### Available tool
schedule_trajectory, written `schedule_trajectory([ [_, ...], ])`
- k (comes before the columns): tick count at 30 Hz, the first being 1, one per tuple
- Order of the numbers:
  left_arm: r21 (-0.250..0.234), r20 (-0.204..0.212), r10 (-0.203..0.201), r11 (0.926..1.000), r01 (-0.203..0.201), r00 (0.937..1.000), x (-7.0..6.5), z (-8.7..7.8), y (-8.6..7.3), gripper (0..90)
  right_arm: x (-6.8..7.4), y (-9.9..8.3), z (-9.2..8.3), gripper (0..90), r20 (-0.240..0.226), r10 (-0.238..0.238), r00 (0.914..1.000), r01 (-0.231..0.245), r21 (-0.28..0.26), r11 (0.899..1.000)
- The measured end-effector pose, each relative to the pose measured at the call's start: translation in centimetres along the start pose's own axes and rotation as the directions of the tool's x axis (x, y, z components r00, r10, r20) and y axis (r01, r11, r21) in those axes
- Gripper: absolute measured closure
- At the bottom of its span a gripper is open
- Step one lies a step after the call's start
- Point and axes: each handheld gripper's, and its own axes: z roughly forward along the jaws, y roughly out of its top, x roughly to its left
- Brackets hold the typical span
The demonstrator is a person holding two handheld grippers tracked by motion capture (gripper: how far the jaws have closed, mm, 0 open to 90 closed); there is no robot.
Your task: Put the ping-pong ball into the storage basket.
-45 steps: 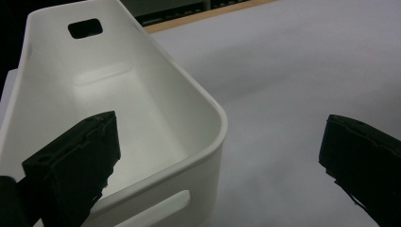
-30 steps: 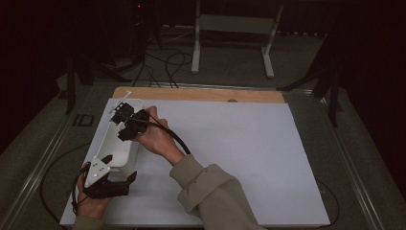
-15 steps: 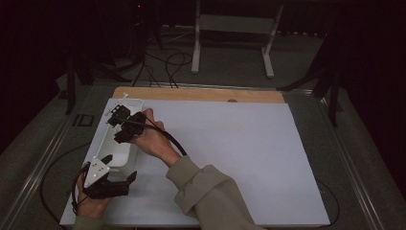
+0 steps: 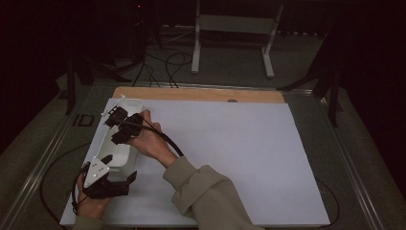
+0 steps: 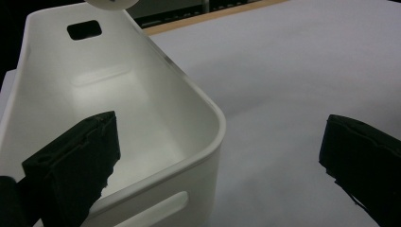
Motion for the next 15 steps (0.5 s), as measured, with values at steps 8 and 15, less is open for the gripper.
schedule_trajectory([
  [8,-0.001,0.002,0.001,1.0000,-0.001,1.0000,0.02,-0.01,-0.01,0.2,-0.05,0.08,0.34,50.8,-0.007,0.014,0.9999,-0.014,-0.001,1.000],
  [15,-0.001,0.004,0.000,1.0000,0.000,1.0000,0.03,-0.02,-0.02,0.1,0.01,0.12,0.72,50.8,-0.008,0.014,0.9999,-0.014,0.003,1.000],
])
